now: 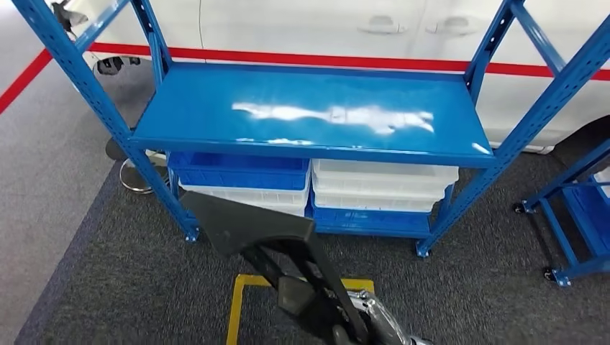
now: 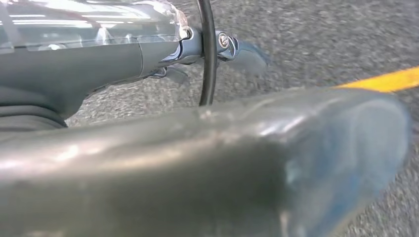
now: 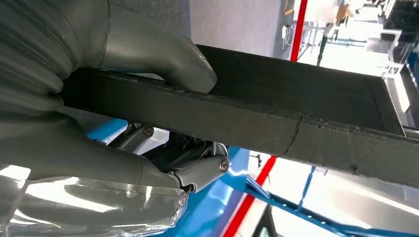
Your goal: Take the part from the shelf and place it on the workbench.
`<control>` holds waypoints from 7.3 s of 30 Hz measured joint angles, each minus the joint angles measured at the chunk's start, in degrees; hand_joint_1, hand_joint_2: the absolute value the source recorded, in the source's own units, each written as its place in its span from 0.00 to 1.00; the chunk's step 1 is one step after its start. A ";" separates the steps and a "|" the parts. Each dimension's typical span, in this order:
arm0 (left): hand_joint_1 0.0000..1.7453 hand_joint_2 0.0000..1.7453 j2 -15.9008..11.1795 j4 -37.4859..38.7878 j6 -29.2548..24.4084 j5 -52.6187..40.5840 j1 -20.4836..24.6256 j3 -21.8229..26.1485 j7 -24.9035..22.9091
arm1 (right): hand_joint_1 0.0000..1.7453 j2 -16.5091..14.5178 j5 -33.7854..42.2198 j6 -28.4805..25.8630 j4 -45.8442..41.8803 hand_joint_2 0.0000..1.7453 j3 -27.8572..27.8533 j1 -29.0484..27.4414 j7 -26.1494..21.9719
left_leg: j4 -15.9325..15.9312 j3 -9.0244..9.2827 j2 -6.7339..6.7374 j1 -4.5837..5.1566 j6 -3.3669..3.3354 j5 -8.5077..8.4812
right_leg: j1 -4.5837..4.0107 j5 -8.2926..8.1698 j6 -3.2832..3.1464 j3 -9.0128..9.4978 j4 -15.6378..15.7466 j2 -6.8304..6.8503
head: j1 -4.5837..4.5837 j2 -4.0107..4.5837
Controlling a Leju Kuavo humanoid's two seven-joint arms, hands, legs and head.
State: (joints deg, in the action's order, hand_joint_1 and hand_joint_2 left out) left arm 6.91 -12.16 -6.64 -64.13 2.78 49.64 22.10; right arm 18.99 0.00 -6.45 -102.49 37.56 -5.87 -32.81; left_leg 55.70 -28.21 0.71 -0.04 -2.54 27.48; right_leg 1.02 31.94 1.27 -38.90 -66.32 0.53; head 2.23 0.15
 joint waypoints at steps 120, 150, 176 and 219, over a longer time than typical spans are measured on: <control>0.00 0.00 1.50 -0.43 0.34 -2.63 -0.11 9.00 0.76 | 1.00 -0.87 15.21 31.15 0.93 1.00 -17.47 -14.40 -6.98 | 1.65 -1.04 -2.03 -0.26 0.97 0.55 | -0.09 -4.21 -0.95 4.17 5.56 -5.84 | -0.09 0.00; 0.00 0.00 1.34 -0.59 0.34 -4.22 0.14 9.99 0.82 | 1.00 -1.83 15.18 30.11 1.21 1.00 -16.27 -13.53 -6.99 | 2.03 -1.75 -2.30 -0.31 1.41 0.36 | -0.24 -4.15 -1.07 5.19 6.55 -6.12 | -0.08 0.00; 0.00 0.00 1.25 -0.61 0.55 -4.33 -0.06 10.58 0.72 | 1.00 -2.31 8.34 23.70 1.11 1.00 -16.43 -13.51 -6.99 | 3.90 -2.70 -4.68 -0.27 3.08 0.88 | -0.28 -4.32 -2.10 6.23 7.24 -6.85 | -0.08 0.00; 0.00 0.00 0.78 -0.64 2.14 -9.08 -0.26 13.48 0.22 | 1.00 -6.56 -57.98 -31.49 1.11 1.00 -22.20 -13.07 25.12 | 1.58 -1.42 3.16 -0.61 1.37 0.97 | 0.53 -2.30 0.48 1.21 -1.11 0.59 | -0.09 0.00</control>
State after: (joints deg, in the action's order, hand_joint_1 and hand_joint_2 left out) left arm 7.68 -12.80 -4.50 -73.21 2.52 63.12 22.32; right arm 12.43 -57.98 -37.94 -101.38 15.36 -18.94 -7.69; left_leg 57.28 -29.63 3.87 -0.65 -1.16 28.45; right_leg 1.55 29.63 1.75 -37.69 -67.43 1.13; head 2.14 0.15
